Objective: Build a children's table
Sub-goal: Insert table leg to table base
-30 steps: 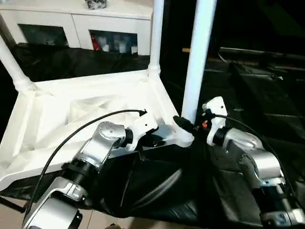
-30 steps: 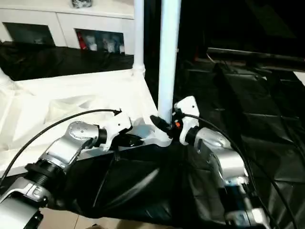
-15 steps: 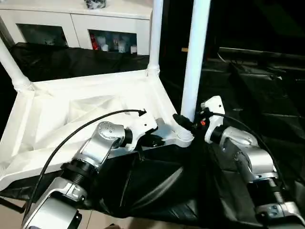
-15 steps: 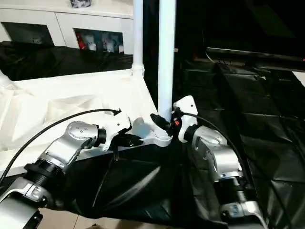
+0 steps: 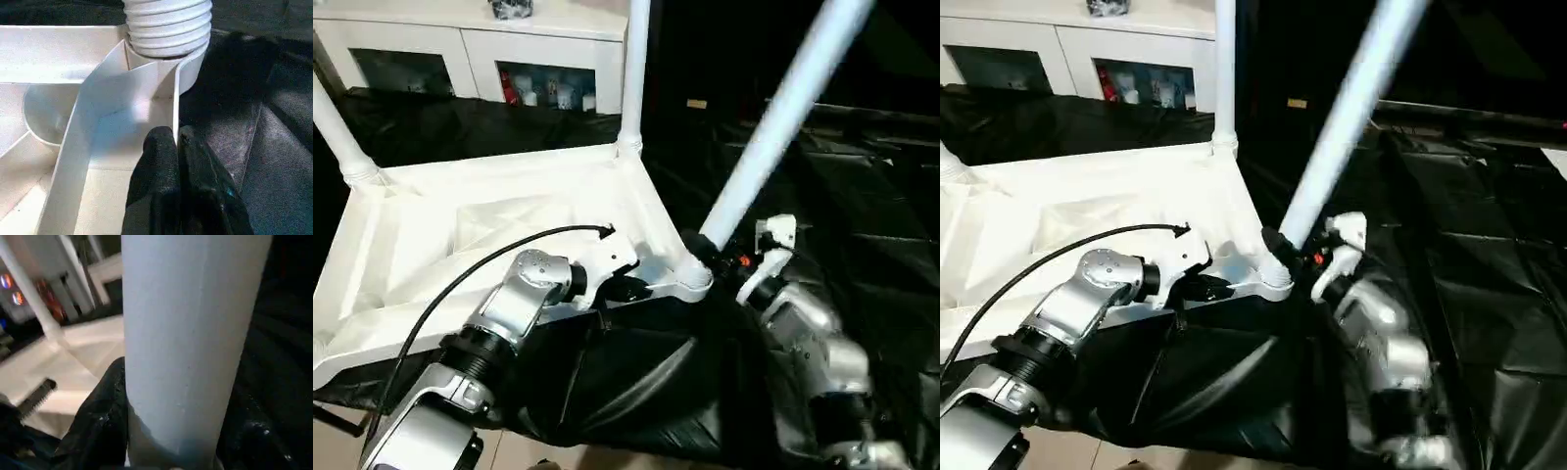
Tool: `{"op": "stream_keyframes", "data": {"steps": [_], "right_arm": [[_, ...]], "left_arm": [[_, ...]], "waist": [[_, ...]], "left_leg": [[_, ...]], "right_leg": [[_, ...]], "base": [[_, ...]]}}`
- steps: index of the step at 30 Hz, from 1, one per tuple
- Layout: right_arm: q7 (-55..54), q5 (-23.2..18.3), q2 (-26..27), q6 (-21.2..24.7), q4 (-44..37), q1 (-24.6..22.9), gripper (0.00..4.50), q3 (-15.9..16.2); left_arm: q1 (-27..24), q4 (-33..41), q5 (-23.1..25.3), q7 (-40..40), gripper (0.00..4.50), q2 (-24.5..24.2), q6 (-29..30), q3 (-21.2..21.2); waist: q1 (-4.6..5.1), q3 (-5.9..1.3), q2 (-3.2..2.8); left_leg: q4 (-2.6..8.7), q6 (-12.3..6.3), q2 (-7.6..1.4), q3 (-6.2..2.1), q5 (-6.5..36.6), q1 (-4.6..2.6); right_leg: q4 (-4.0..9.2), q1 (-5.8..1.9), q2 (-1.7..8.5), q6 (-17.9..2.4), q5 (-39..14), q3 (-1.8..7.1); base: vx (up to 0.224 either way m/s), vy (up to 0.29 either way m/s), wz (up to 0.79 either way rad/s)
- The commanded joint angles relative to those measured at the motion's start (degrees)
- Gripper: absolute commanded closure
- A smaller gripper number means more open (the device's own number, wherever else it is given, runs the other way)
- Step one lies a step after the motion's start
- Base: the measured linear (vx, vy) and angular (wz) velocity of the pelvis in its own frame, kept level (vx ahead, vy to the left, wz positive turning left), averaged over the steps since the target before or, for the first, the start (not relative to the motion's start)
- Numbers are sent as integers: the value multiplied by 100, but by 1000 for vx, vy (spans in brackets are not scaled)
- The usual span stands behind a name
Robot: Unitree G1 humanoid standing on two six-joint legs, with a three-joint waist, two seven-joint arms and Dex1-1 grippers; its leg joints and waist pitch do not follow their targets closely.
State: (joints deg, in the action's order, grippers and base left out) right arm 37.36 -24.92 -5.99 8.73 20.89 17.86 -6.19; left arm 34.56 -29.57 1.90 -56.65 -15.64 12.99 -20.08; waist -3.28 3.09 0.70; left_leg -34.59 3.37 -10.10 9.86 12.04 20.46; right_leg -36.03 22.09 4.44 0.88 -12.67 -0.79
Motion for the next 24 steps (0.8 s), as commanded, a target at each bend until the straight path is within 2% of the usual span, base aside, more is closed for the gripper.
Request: {"op": "stream_keyframes", "data": {"steps": [1, 2, 4, 7, 12, 15, 18, 24], "right_arm": [[-73, 68, 17, -97, 206, -235, 262, -41], [-79, 83, 29, -190, 191, -293, 262, -53], [-98, 103, 43, -307, 152, -374, 262, -71], [-256, 317, -1, -613, -91, -546, 262, -23], [-334, 813, -200, -915, -307, -601, 262, 224], [-269, 866, -286, -861, -367, -603, 262, 336], [-251, 938, -381, -781, -377, -540, 262, 413], [116, 1070, -691, -418, -279, -172, 262, 673]], "left_arm": [[134, -139, -43, 306, 450, 48, -71, 200], [151, -161, -40, 310, 450, 50, -81, 202], [173, -191, -35, 317, 450, 52, -97, 205], [224, -257, -11, 318, 450, 38, -145, 205], [269, -350, 36, 299, 450, 37, -229, 205], [288, -390, 45, 289, 450, 42, -253, 199], [304, -412, 53, 271, 450, 34, -271, 186], [329, -417, 46, 43, 450, -72, -375, 116]], "waist": [[-18, -319, 27], [-20, -317, 5], [-25, -318, 10], [-30, -317, -53], [-9, -312, -32], [-10, -308, -31], [-12, -305, -2], [-1, -299, -1]], "left_leg": [[473, -202, -261, -50, 847, -21], [481, -160, -262, -53, 891, -23], [483, -163, -257, -54, 887, -13], [490, -124, -246, -60, 936, -15], [501, -98, -243, -66, 1008, -4], [503, -134, -248, -64, 1008, -4], [501, -179, -255, -59, 966, -3], [497, -196, -251, -59, 966, 4]], "right_leg": [[454, -207, 341, -1526, -546, 176], [455, -205, 334, -1527, -508, 173], [454, -217, 338, -1520, -489, 176], [470, -213, 333, -1490, -517, 177], [492, -221, 329, -1406, -669, 177], [491, -220, 325, -1420, -630, 182], [492, -216, 327, -1433, -586, 182], [496, -220, 331, -1422, -687, 183]], "base": [[0, 0, 0], [0, 0, 0], [0, 0, 0], [0, 0, 0], [0, 0, 0], [0, 0, 0], [0, 0, 0], [0, 0, 0]]}}
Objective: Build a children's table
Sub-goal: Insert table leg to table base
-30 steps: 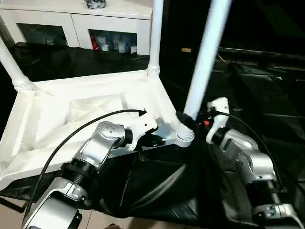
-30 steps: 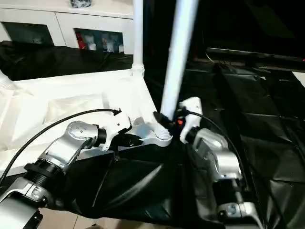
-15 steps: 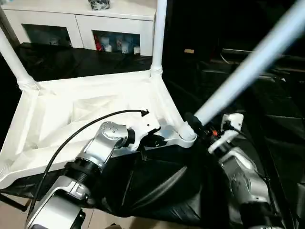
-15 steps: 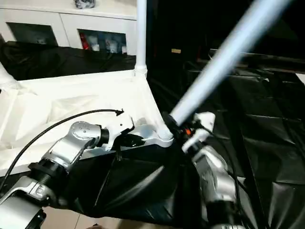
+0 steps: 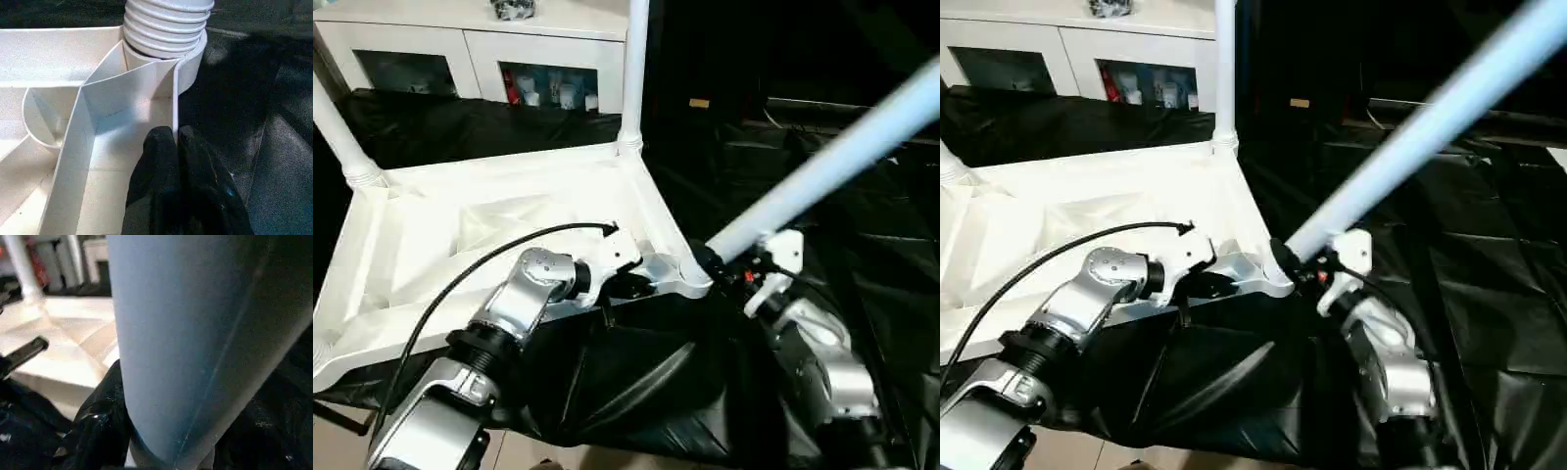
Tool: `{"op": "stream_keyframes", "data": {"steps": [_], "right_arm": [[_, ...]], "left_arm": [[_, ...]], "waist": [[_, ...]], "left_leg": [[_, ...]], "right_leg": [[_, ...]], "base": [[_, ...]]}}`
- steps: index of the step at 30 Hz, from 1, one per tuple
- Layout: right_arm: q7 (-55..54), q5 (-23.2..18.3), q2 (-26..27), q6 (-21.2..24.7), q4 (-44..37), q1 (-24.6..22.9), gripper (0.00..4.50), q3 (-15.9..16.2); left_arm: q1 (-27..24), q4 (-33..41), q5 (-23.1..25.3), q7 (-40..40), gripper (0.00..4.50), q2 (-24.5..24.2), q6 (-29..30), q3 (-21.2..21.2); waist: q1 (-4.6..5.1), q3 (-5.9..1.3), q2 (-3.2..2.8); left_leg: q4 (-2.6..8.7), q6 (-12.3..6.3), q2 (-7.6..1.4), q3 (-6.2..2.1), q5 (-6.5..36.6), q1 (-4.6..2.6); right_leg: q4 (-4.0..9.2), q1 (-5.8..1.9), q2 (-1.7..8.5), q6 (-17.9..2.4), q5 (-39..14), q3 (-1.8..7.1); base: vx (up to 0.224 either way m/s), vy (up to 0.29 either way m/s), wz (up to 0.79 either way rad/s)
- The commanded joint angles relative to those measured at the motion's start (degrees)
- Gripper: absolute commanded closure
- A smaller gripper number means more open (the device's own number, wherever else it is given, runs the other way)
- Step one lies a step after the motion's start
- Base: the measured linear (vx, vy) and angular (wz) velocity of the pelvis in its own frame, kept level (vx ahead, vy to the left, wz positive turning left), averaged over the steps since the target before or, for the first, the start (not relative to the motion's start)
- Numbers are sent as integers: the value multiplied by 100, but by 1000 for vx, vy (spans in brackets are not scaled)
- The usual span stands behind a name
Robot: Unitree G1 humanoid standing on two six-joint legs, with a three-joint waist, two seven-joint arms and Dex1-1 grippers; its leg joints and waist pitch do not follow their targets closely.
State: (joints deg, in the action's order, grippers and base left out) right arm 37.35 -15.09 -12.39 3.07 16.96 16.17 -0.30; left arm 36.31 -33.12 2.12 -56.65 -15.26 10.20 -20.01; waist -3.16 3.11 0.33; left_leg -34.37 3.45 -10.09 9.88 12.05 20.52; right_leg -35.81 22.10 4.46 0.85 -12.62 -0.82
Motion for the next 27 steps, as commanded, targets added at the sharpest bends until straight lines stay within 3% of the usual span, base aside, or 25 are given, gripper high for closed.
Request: {"op": "stream_keyframes", "data": {"steps": [1, 4, 8, 9, 10, 13, 19, 27], "right_arm": [[175, 107, -91, 238, 158, 72, 262, 124], [507, 188, -250, 401, 457, 444, 262, 319], [940, 318, -429, 507, 690, 655, 262, 576], [1183, 386, -524, 552, 777, 711, 262, 720], [1379, 424, -594, 613, 841, 747, 262, 831], [1840, 519, -729, 636, 991, 828, 262, 1073], [2385, 517, -817, 558, 1131, 912, 262, 1289], [3320, 459, -927, 372, 1187, 884, 262, 1587]], "left_arm": [[152, -55, 24, 0, 450, -128, -101, 96], [134, -23, 19, -187, 450, -207, -147, 50], [124, 6, 11, -323, 450, -262, -159, 15], [114, 32, 7, -399, 450, -293, -166, -4], [104, 57, -2, -476, 450, -324, -163, -21], [70, 141, -12, -684, 450, -423, -195, -79], [21, 236, -44, -900, 450, -531, -253, -127], [22, 376, -245, -1903, 450, -750, -570, -309]], "waist": [[-11, -305, 36], [29, -317, 70], [57, -318, 53], [68, -323, 122], [58, -326, 97], [53, -324, 105], [16, -322, 101], [-23, -333, 102]], "left_leg": [[473, -210, -255, -63, 943, 0], [464, -255, -242, -65, 836, 27], [439, -310, -255, -54, 741, 13], [433, -349, -252, -47, 720, 19], [435, -383, -253, -58, 655, 23], [424, -469, -267, -47, 628, 9], [448, -409, -298, -49, 740, -34], [456, -381, -301, -48, 864, -40]], "right_leg": [[469, -223, 334, -1426, -658, 188], [448, -249, 322, -1483, -523, 171], [431, -241, 337, -1600, -321, 179], [430, -246, 328, -1617, -293, 171], [411, -261, 336, -1642, -243, 166], [403, -243, 345, -1726, -164, 169], [394, -222, 343, -1786, -128, 164], [386, -231, 346, -1843, -55, 162]], "base": [[0, 0, 0], [0, 0, 0], [0, 0, 0], [0, 0, 0], [0, 0, 0], [0, 0, 0], [0, 0, 0], [0, 0, 0]]}}
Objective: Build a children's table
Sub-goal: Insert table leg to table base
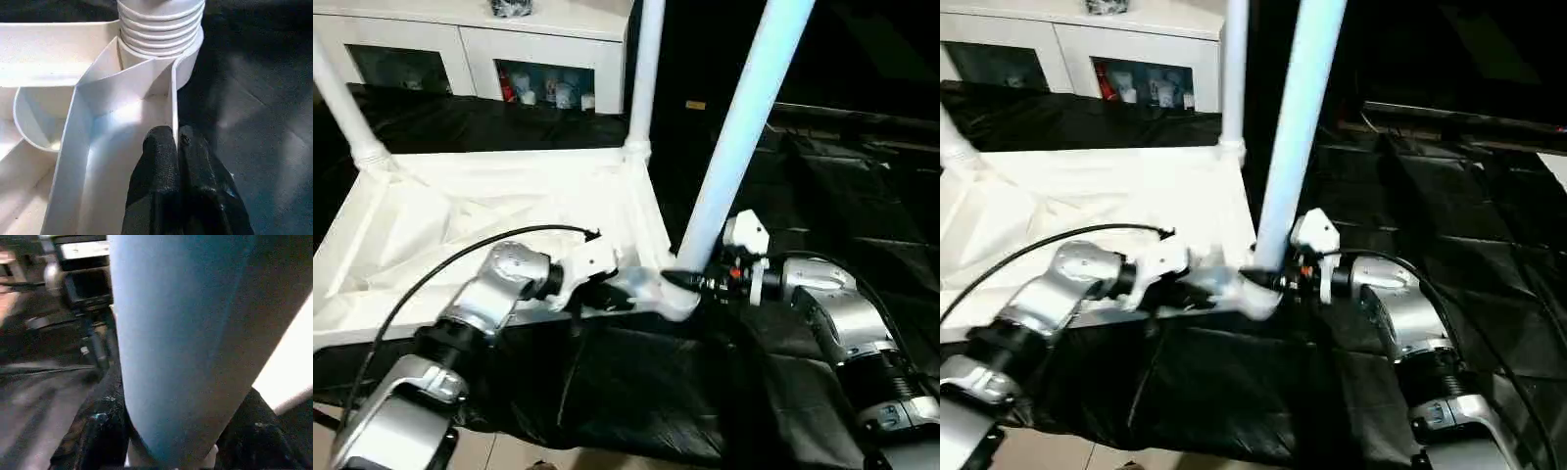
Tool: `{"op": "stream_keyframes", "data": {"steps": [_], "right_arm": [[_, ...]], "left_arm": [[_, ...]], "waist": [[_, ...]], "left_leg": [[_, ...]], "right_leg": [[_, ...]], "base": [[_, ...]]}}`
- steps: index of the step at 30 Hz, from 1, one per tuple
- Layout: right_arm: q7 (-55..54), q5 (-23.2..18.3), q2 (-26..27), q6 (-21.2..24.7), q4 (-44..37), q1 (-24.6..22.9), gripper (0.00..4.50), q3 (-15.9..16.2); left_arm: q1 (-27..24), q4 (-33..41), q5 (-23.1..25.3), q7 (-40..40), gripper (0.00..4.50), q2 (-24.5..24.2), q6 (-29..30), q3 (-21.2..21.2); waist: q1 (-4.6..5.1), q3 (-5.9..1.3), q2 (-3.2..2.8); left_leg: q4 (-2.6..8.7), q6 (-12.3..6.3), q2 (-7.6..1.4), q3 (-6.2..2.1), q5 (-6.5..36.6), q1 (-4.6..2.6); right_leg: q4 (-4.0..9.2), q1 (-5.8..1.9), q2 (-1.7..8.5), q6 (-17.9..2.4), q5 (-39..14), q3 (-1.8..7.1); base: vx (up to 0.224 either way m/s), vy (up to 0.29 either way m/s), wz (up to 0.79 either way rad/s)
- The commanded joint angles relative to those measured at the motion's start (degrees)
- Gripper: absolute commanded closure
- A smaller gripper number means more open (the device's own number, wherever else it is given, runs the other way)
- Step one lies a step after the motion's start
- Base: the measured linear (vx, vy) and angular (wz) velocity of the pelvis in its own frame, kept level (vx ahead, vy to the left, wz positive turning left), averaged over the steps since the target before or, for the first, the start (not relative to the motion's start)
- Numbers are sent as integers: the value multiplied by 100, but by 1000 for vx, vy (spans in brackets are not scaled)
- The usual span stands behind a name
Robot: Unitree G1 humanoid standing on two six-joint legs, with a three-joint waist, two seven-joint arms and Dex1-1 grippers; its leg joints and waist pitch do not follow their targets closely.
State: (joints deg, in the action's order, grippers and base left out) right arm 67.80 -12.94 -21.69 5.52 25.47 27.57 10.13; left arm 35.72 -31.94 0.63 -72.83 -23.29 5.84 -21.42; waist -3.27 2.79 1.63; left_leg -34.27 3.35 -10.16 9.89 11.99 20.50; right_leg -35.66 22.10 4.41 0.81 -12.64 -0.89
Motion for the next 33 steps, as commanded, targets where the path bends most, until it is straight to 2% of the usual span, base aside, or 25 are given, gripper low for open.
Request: {"op": "stream_keyframes", "data": {"steps": [1, 6, 8, 9, 10, 12, 13, 14, 15, 16, 17, 19, 20, 21, 23, 24, 26, 28, 29, 33], "right_arm": [[304, 265, 6, 92, 347, -258, 262, 558], [200, 274, 124, 13, 463, -239, 262, 438], [-271, 244, 332, -17, 604, -196, 262, 204], [-329, 237, 355, -34, 638, -184, 262, 178], [-509, 293, 391, -71, 717, -152, 262, 152], [-1392, 547, 577, -261, 1143, 35, 262, -16], [-1464, 551, 596, -255, 1176, 54, 262, -39], [-1664, 561, 649, -236, 1269, 108, 262, -101], [-2330, 542, 845, -106, 1564, 300, 262, -310], [-2374, 540, 858, -97, 1584, 313, 262, -324], [-2899, 530, 1055, 50, 1877, 488, 262, -484], [-3185, 554, 1168, 124, 2066, 587, 262, -535], [-3249, 567, 1193, 129, 2112, 609, 262, -544], [-3593, 588, 1364, 127, 2316, 719, 262, -585], [-3880, 579, 1523, 87, 2520, 823, 262, -648], [-3944, 560, 1582, 96, 2583, 850, 262, -673], [-4024, 570, 1674, 75, 2708, 901, 262, -680], [-4016, 601, 1762, 91, 2808, 941, 262, -664], [-4028, 649, 1785, 78, 2836, 957, 262, -638], [-4134, 755, 1813, 34, 2967, 1025, 262, -629]], "left_arm": [[131, 190, -63, -280, 450, 52, -152, -172], [287, -64, 64, 72, 450, 144, -149, -81], [380, -174, 64, 555, 450, 320, 55, 101], [388, -185, 65, 593, 450, 340, 72, 127], [396, -179, 73, 653, 450, 363, 109, 152], [441, -115, 144, 996, 450, 461, 359, 245], [445, -108, 151, 1034, 450, 472, 381, 252], [455, -86, 171, 1142, 450, 504, 444, 273], [480, 43, 200, 1522, 450, 668, 771, 361], [482, 52, 202, 1547, 450, 680, 794, 367], [509, 168, 231, 1956, 450, 898, 1086, 445], [519, 254, 250, 2254, 450, 1069, 1327, 503], [522, 271, 255, 2327, 450, 1110, 1390, 518], [516, 364, 320, 2756, 450, 1390, 1594, 556], [509, 381, 389, 3167, 450, 1625, 1689, 593], [493, 376, 398, 3213, 450, 1685, 1694, 574], [455, 410, 419, 3224, 450, 1740, 1718, 510], [399, 511, 428, 3171, 450, 1759, 1782, 436], [375, 565, 435, 3145, 450, 1743, 1808, 408], [321, 677, 481, 3157, 450, 1698, 1898, 376]], "waist": [[-24, -297, -53], [-28, -285, -51], [-24, -274, -42], [-36, -272, -40], [-35, -266, -38], [-23, -251, -45], [27, -244, -42], [45, -251, -40], [67, -247, -55], [82, -250, -54], [96, -266, -61], [115, -274, -62], [118, -289, -57], [109, -307, -44], [94, -328, -55], [90, -336, -54], [72, -346, -24], [80, -339, -25], [87, -321, -30], [116, -293, -34]], "left_leg": [[454, -348, -304, -52, 898, -47], [480, -212, -300, -58, 1114, -60], [492, -127, -299, -55, 1264, -78], [497, -71, -298, -60, 1354, -93], [511, -52, -296, -70, 1380, -78], [531, 35, -303, -78, 1537, -83], [554, 147, -278, -114, 1633, -36], [560, 178, -284, -123, 1617, -34], [557, 190, -281, -118, 1652, -33], [556, 212, -282, -115, 1668, -45], [547, 214, -275, -115, 1610, -50], [535, 170, -266, -107, 1429, -31], [516, 118, -262, -90, 1281, -32], [493, 36, -262, -74, 1078, -21], [468, -74, -260, -71, 758, -21], [454, -123, -253, -59, 670, -20], [431, -353, -239, -53, 314, 5], [436, -423, -247, -49, 417, -6], [454, -405, -258, -53, 579, -8], [495, -214, -272, -65, 967, -18]], "right_leg": [[371, -223, 352, -1846, -66, 167], [398, -220, 357, -1822, -338, 172], [426, -197, 369, -1790, -591, 182], [453, -193, 378, -1747, -801, 185], [458, -204, 376, -1702, -906, 184], [483, -174, 380, -1585, -1243, 187], [503, -201, 386, -1440, -1623, 174], [508, -190, 384, -1350, -1703, 172], [505, -173, 380, -1348, -1708, 180], [507, -156, 380, -1366, -1701, 183], [511, -166, 369, -1379, -1594, 182], [495, -178, 356, -1444, -1304, 173], [477, -184, 347, -1507, -1006, 175], [445, -200, 340, -1575, -617, 176], [413, -227, 342, -1702, -109, 161], [399, -231, 336, -1731, 57, 160], [357, -267, 329, -1818, 628, 150], [370, -260, 339, -1844, 530, 142], [396, -257, 350, -1838, 287, 141], [458, -232, 352, -1690, -452, 154]], "base": [[0, 0, 0], [0, 0, 0], [0, 0, 0], [0, 0, 0], [0, 0, 0], [0, 0, 0], [0, 0, 0], [0, 0, 0], [0, 0, 0], [0, 0, 0], [0, 0, 0], [0, 0, 0], [0, 0, 0], [0, 0, 0], [0, 0, 0], [0, 0, 0], [0, 0, 0], [0, 0, 0], [0, 0, 0], [0, 0, 0]]}}
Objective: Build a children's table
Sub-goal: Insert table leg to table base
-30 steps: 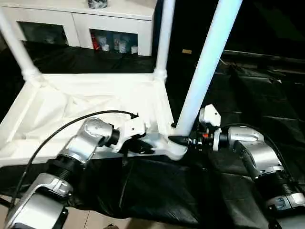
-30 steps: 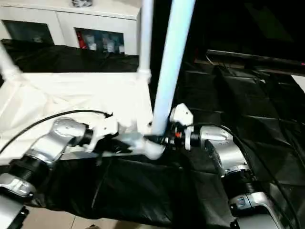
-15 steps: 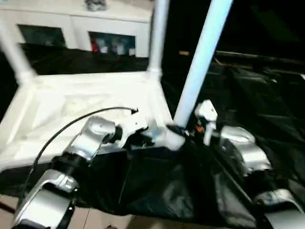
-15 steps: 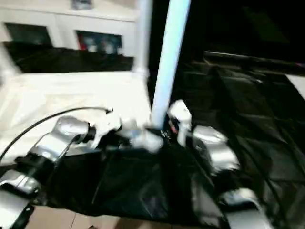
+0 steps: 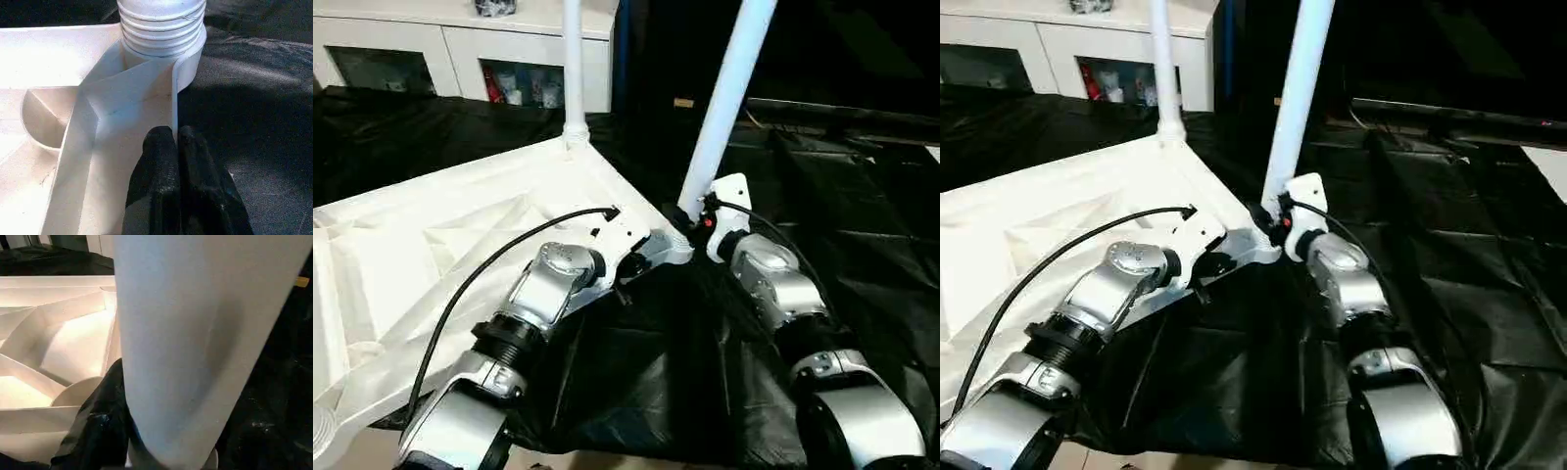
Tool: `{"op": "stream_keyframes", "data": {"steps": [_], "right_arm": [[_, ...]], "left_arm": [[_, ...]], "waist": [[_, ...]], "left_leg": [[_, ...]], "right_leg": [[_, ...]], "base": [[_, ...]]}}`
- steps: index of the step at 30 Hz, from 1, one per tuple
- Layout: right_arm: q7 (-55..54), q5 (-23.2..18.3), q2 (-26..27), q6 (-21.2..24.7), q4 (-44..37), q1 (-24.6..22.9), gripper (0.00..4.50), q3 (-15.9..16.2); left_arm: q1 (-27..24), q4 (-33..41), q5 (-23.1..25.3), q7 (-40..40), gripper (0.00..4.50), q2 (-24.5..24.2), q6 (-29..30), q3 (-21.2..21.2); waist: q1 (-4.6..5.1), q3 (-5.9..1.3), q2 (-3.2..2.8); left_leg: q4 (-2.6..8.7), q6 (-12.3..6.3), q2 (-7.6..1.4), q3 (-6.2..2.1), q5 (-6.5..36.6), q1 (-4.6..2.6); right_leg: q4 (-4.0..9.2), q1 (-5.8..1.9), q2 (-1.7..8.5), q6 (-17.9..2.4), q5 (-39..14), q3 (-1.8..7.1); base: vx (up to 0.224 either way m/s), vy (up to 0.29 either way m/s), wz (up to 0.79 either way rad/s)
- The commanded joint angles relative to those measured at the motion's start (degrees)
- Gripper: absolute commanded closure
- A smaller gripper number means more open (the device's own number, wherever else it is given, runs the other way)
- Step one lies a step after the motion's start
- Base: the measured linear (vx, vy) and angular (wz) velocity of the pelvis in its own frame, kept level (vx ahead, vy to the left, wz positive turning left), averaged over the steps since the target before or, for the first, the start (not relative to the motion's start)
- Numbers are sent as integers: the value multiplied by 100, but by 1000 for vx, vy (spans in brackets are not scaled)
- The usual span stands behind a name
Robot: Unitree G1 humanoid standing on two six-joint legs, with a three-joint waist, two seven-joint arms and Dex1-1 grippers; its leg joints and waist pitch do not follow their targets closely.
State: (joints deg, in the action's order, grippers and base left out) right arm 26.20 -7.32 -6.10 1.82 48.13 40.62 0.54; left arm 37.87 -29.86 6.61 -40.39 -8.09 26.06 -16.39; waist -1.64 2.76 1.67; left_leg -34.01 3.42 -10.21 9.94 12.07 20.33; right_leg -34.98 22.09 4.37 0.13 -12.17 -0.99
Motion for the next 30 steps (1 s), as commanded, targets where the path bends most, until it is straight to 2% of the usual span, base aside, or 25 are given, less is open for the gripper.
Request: {"op": "stream_keyframes", "data": {"steps": [1, 3, 4, 5, 7, 8, 9, 10, 12, 13, 14, 16, 19, 20, 24, 27, 29, 30], "right_arm": [[51, 171, 263, 388, 731, -254, 262, 303], [85, 141, 274, 357, 766, -227, 262, 263], [121, 116, 274, 316, 752, -217, 227, 239], [226, 39, 283, 268, 710, -192, 227, 173], [377, -77, 287, 215, 645, -148, 192, 75], [542, -176, 293, 190, 582, -125, 189, -9], [608, -213, 296, 181, 551, -119, 179, -44], [755, -279, 280, 156, 467, -114, 179, -82], [879, -318, 255, 120, 396, -122, 145, -87], [1019, -356, 225, 81, 317, -134, 145, -84], [1143, -394, 203, 64, 250, -145, 137, -84], [1459, -485, 117, 78, 64, -186, 109, -99], [1713, -497, 18, 64, -70, -230, 96, -58], [1980, -488, -95, 66, -211, -292, 96, 4], [2841, -433, -511, 203, -647, -548, 96, 334], [3102, -359, -685, 259, -693, -623, 96, 449], [3163, -322, -740, 257, -679, -638, 96, 465], [3238, -297, -795, 289, -666, -652, 96, 446]], "left_arm": [[106, 465, -120, -83, 450, 162, -121, -130], [102, 469, -124, -68, 450, 149, -115, -144], [103, 468, -124, -70, 450, 143, -121, -154], [117, 449, -124, -79, 450, 132, -139, -152], [135, 426, -98, -101, 450, 114, -181, -148], [134, 431, -71, -122, 450, 101, -219, -150], [131, 438, -71, -134, 450, 95, -234, -151], [124, 450, -77, -176, 450, 74, -267, -162], [111, 460, -90, -225, 450, 56, -313, -177], [96, 481, -108, -276, 450, 34, -338, -188], [83, 500, -120, -329, 450, 11, -391, -205], [38, 559, -164, -465, 450, -45, -447, -233], [3, 602, -197, -644, 450, -111, -600, -270], [-34, 648, -221, -804, 450, -183, -694, -297], [-122, 727, -291, -1309, 450, -424, -846, -389], [-167, 754, -334, -1562, 450, -539, -917, -439], [-187, 778, -356, -1666, 450, -584, -952, -462], [-210, 815, -377, -1768, 450, -631, -979, -475]], "waist": [[-43, -285, -39], [-37, -286, -43], [-34, -286, -45], [-34, -284, -44], [-38, -292, -45], [-46, -308, -52], [-46, -308, -52], [-76, -351, -24], [-90, -368, -27], [-101, -390, -23], [-110, -383, -20], [-132, -385, -15], [-130, -375, -15], [-141, -376, -29], [-203, -359, -20], [-240, -352, -31], [-273, -351, -40], [-273, -351, -40]], "left_leg": [[477, -200, -267, -73, 983, 2], [481, -158, -268, -73, 1049, -11], [484, -142, -266, -75, 1042, -3], [481, -148, -266, -68, 1074, -11], [474, -179, -270, -64, 1068, -20], [461, -244, -273, -61, 914, -16], [461, -244, -273, -61, 914, -16], [415, -362, -268, -50, 490, 2], [387, -502, -255, -42, 170, 19], [346, -655, -241, -34, -74, 28], [334, -787, -241, -29, -192, 46], [325, -915, -256, -28, -141, 41], [328, -951, -271, -30, -98, 42], [329, -932, -281, -29, -72, 21], [336, -874, -289, -23, 51, 7], [349, -777, -298, -18, 162, -15], [355, -639, -296, -15, 225, -21], [355, -639, -296, -15, 225, -21]], "right_leg": [[392, -232, 352, -1601, -542, 162], [398, -221, 351, -1579, -591, 165], [396, -224, 350, -1574, -553, 166], [399, -214, 346, -1570, -542, 168], [396, -216, 356, -1606, -477, 175], [370, -221, 350, -1662, -229, 171], [370, -221, 350, -1662, -229, 171], [299, -257, 351, -1750, 361, 171], [253, -261, 340, -1819, 806, 164], [216, -266, 335, -1880, 1191, 161], [202, -259, 340, -1932, 1382, 156], [203, -264, 351, -1981, 1320, 148], [207, -255, 354, -1990, 1173, 143], [212, -243, 356, -2003, 1084, 140], [226, -236, 342, -1965, 895, 140], [235, -214, 344, -1927, 724, 145], [237, -210, 344, -1903, 634, 147], [237, -210, 344, -1903, 634, 147]], "base": [[0, 0, 0], [0, 0, 0], [0, 0, 0], [0, 0, 0], [0, 0, 0], [0, 0, 0], [0, 0, 0], [0, 0, 0], [0, 0, 0], [0, 0, 0], [0, 0, 0], [0, 0, 0], [0, 0, 0], [0, 0, 0], [0, 0, 0], [0, 0, 0], [0, 0, 0], [0, 0, 0]]}}
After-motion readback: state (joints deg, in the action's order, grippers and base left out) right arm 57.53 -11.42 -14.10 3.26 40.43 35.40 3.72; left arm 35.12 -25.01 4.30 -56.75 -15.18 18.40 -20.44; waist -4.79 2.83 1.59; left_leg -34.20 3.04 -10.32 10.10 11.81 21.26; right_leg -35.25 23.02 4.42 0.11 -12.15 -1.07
